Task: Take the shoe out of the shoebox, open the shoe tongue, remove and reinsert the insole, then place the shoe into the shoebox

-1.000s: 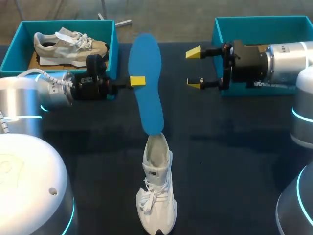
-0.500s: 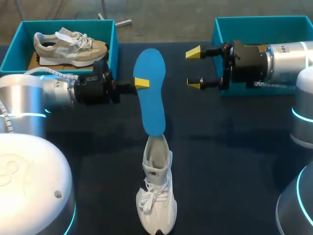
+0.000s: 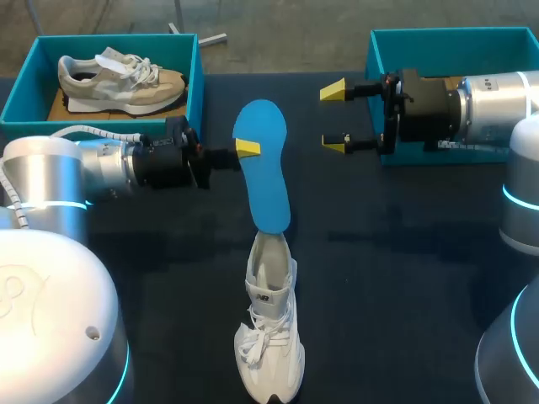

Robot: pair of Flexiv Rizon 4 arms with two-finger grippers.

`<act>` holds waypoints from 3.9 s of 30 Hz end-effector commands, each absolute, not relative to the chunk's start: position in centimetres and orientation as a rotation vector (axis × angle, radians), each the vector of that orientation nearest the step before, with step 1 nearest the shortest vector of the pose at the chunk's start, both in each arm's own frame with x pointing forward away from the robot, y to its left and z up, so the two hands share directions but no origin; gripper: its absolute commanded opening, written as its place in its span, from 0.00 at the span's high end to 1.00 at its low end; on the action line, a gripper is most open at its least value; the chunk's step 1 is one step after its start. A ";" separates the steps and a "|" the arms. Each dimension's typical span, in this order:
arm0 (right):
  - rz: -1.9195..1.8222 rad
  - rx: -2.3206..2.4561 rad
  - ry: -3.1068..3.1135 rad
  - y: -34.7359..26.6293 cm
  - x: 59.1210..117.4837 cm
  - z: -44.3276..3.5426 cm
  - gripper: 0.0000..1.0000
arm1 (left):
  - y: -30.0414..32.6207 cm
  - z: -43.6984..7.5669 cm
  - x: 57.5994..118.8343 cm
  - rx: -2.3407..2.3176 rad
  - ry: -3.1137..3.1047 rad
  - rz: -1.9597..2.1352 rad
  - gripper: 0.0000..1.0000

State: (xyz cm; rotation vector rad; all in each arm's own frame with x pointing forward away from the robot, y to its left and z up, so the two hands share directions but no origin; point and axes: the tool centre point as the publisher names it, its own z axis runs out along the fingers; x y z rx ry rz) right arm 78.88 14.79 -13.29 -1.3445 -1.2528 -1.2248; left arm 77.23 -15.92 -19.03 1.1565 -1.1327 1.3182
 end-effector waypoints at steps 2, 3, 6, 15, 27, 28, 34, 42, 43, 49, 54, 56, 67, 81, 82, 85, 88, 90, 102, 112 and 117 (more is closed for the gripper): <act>-1.226 -1.346 -1.252 14.9 78.9 -13.3 0.00 | -16.4 -19.1 77.2 1.178 -1.116 1.292 1.00; -1.226 -1.346 -1.252 14.9 78.9 -13.3 0.00 | -16.6 -19.1 77.2 1.190 -1.103 1.285 1.00; -1.226 -1.346 -1.252 14.9 78.9 -13.3 0.00 | -16.8 -19.1 77.7 1.222 -1.063 1.271 1.00; -1.226 -1.346 -1.252 14.9 78.9 -13.3 0.00 | -16.9 -19.2 77.8 1.228 -1.047 1.258 1.00; -1.150 -1.465 -1.510 14.6 78.1 -10.9 0.00 | -16.9 -19.2 77.8 1.228 -1.047 1.258 1.00; -1.133 -1.487 -1.531 14.7 78.0 -10.6 0.00 | -16.9 -19.2 77.8 1.228 -1.047 1.258 1.00; -0.981 -1.660 -1.725 15.9 77.8 -7.8 0.00 | -16.9 -19.2 77.8 1.228 -1.047 1.258 1.00; -0.771 -1.853 -1.934 17.5 77.4 -4.8 0.00 | -16.9 -19.2 77.8 1.228 -1.047 1.258 1.00; -0.738 -1.874 -1.960 17.7 77.3 -4.7 0.00 | -16.9 -19.2 77.8 1.228 -1.047 1.258 1.00; -0.607 -1.937 -2.064 19.0 76.9 -4.1 0.00 | -16.9 -19.2 77.8 1.228 -1.047 1.258 1.00; -0.499 -1.994 -2.115 20.5 76.4 -4.2 0.00 | -16.9 -19.2 77.8 1.228 -1.047 1.258 1.00; -0.480 -2.007 -2.128 21.2 76.2 -4.3 0.00 | -16.9 -19.2 77.8 1.228 -1.047 1.258 1.00; -0.359 -2.095 -2.195 24.4 75.7 -5.1 0.00 | -16.9 -19.2 77.8 1.228 -1.047 1.258 1.00; -0.224 -2.173 -2.223 26.3 74.7 -5.7 0.00 | -16.9 -19.2 77.8 1.228 -1.047 1.258 1.00; -0.214 -2.181 -2.223 26.4 74.6 -5.8 0.00 | -16.9 -19.2 77.8 1.228 -1.047 1.258 1.00; -0.193 -2.190 -2.228 26.8 74.3 -5.9 0.00 | -16.9 -19.2 77.8 1.228 -1.047 1.258 1.00; -0.162 -2.198 -2.239 27.2 74.2 -6.0 0.00 | -16.9 -19.2 77.8 1.228 -1.047 1.258 1.00; -0.149 -2.210 -2.241 27.4 74.1 -6.1 0.00 | -16.9 -19.2 77.8 1.228 -1.047 1.258 1.00; -0.135 -2.250 -2.191 27.7 73.3 -6.7 0.00 | -16.9 -19.2 77.8 1.228 -1.047 1.258 1.00; -0.448 -2.093 -2.037 25.0 73.0 -7.0 0.00 | -16.9 -19.2 77.8 1.228 -1.047 1.258 1.00; -0.502 -2.061 -1.921 23.8 73.1 -7.3 0.00 | -16.9 -19.2 77.8 1.228 -1.047 1.258 1.00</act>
